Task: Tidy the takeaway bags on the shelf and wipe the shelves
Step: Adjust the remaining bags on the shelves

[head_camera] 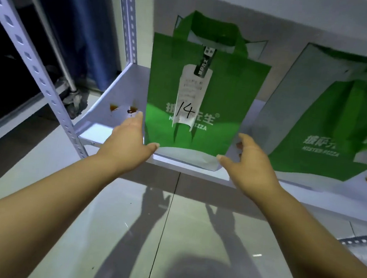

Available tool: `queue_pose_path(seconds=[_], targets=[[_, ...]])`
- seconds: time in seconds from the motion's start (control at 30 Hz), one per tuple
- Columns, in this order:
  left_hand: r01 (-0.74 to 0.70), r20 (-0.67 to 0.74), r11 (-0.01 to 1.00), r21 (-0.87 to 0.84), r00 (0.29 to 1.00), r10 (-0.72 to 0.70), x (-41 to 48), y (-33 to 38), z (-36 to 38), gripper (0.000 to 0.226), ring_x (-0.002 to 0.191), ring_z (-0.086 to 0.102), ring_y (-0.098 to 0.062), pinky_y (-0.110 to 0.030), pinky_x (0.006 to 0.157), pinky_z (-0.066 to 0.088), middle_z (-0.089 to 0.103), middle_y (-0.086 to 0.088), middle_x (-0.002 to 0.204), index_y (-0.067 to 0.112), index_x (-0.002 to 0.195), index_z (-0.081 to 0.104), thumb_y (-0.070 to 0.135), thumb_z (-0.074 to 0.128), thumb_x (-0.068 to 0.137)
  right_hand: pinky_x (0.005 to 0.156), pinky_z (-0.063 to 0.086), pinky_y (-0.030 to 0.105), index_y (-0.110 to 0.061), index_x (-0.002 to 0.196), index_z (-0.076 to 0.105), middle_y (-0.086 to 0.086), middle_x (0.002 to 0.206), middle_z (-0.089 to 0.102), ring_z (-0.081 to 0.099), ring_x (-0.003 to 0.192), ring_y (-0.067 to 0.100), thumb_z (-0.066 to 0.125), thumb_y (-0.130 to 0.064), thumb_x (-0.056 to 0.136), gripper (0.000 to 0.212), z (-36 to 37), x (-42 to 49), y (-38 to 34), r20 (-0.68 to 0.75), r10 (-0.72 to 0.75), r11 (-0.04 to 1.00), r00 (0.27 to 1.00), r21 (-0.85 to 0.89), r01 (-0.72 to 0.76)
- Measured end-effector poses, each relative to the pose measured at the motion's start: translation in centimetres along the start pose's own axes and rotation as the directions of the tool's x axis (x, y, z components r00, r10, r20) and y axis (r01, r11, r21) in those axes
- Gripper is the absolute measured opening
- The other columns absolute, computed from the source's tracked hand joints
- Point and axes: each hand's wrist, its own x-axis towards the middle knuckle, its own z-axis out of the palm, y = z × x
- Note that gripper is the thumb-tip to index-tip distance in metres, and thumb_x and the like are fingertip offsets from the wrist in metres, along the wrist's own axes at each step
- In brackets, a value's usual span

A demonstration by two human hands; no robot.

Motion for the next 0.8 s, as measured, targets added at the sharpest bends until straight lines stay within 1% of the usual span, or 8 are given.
queue_pose_path(seconds=[0.07, 0.13, 0.23, 0.4, 0.53, 0.67, 0.73, 0.8], targets=[[-0.049, 0.018, 0.998, -0.041, 0.999, 0.050, 0.1, 0.0, 0.5, 0.066, 0.124, 0.044, -0.032, -0.046, 0.099, 0.041, 0.047, -0.006, 0.137, 0.022, 0.136, 0.034, 0.035, 0.067, 0.080, 0.104, 0.039, 0.040, -0.016, 0.145, 0.023, 0.005, 0.145, 0.040, 0.043, 0.128, 0.025, 0.066, -0.036, 0.084, 0.077, 0.5, 0.2, 0.1, -0.003, -0.026, 1.000, 1.000, -0.010, 0.026], [-0.066, 0.022, 0.995, -0.075, 0.997, 0.068, 0.2, 0.1, 0.7, 0.061, 0.120, 0.047, -0.030, -0.045, 0.097, 0.042, 0.051, -0.005, 0.131, 0.023, 0.131, 0.037, 0.035, 0.067, 0.080, 0.093, 0.043, 0.035, -0.018, 0.141, 0.029, 0.002, 0.139, 0.046, 0.049, 0.121, 0.023, 0.066, -0.035, 0.083, 0.071, 0.8, 0.0, 0.1, -0.014, -0.063, 0.998, 0.998, -0.002, 0.063], [-0.064, 0.014, 0.995, -0.083, 0.998, 0.066, 0.3, 0.0, 0.9, 0.062, 0.118, 0.048, -0.030, -0.044, 0.096, 0.043, 0.050, -0.006, 0.133, 0.021, 0.132, 0.036, 0.034, 0.067, 0.080, 0.079, 0.038, 0.028, -0.021, 0.134, 0.036, -0.002, 0.128, 0.054, 0.054, 0.109, 0.020, 0.067, -0.034, 0.082, 0.062, 1.1, -0.4, -0.1, -0.037, -0.125, 0.992, 0.991, 0.016, 0.126], [-0.025, 0.014, 0.999, -0.037, 1.000, 0.026, 0.3, 0.0, 1.0, 0.077, 0.125, 0.042, -0.033, -0.045, 0.100, 0.040, 0.041, -0.010, 0.142, 0.017, 0.144, 0.023, 0.036, 0.066, 0.082, 0.081, 0.038, 0.027, -0.019, 0.139, 0.031, -0.001, 0.132, 0.052, 0.052, 0.113, 0.021, 0.066, -0.034, 0.084, 0.067, 0.7, -0.6, 0.3, -0.029, -0.160, 0.987, 0.987, 0.015, 0.160], [0.033, -0.073, 0.999, -0.018, 0.997, -0.034, -0.7, 1.1, 1.2, 0.077, 0.125, 0.041, -0.034, -0.047, 0.102, 0.039, 0.035, -0.014, 0.141, 0.015, 0.144, 0.025, 0.037, 0.065, 0.082, 0.095, 0.041, 0.034, -0.019, 0.146, 0.022, 0.001, 0.141, 0.046, 0.048, 0.123, 0.022, 0.064, -0.037, 0.084, 0.077, -0.1, -0.9, 0.7, -0.015, -0.111, 0.994, 0.994, 0.012, 0.112], [-0.016, -0.213, 0.999, -0.030, 0.977, 0.009, -2.3, 2.6, 1.4, 0.065, 0.118, 0.047, -0.031, -0.043, 0.094, 0.042, 0.036, -0.009, 0.134, 0.016, 0.136, 0.034, 0.034, 0.066, 0.082, 0.091, 0.046, 0.036, -0.021, 0.137, 0.038, -0.002, 0.126, 0.054, 0.053, 0.112, 0.020, 0.064, -0.034, 0.085, 0.060, -1.4, -1.8, 1.5, -0.100, -0.102, 0.992, 0.990, 0.069, 0.109], [-0.070, -0.224, 0.997, -0.033, 0.973, 0.061, -3.0, 3.8, 1.6, 0.057, 0.110, 0.051, -0.028, -0.041, 0.088, 0.045, 0.041, -0.007, 0.125, 0.018, 0.130, 0.040, 0.033, 0.066, 0.082, 0.085, 0.049, 0.038, -0.022, 0.127, 0.047, -0.003, 0.115, 0.058, 0.054, 0.102, 0.016, 0.065, -0.032, 0.085, 0.047, -2.1, -2.3, 2.2, -0.167, -0.101, 0.988, 0.981, 0.097, 0.119], [-0.130, -0.204, 0.991, -0.032, 0.971, 0.121, -3.7, 5.3, 2.1, 0.050, 0.105, 0.054, -0.024, -0.037, 0.084, 0.046, 0.046, -0.004, 0.120, 0.019, 0.125, 0.045, 0.034, 0.065, 0.082, 0.081, 0.049, 0.034, -0.020, 0.121, 0.052, -0.004, 0.107, 0.060, 0.055, 0.095, 0.014, 0.065, -0.029, 0.084, 0.040, -3.0, -2.9, 3.2, -0.222, -0.094, 0.986, 0.970, 0.116, 0.122]])
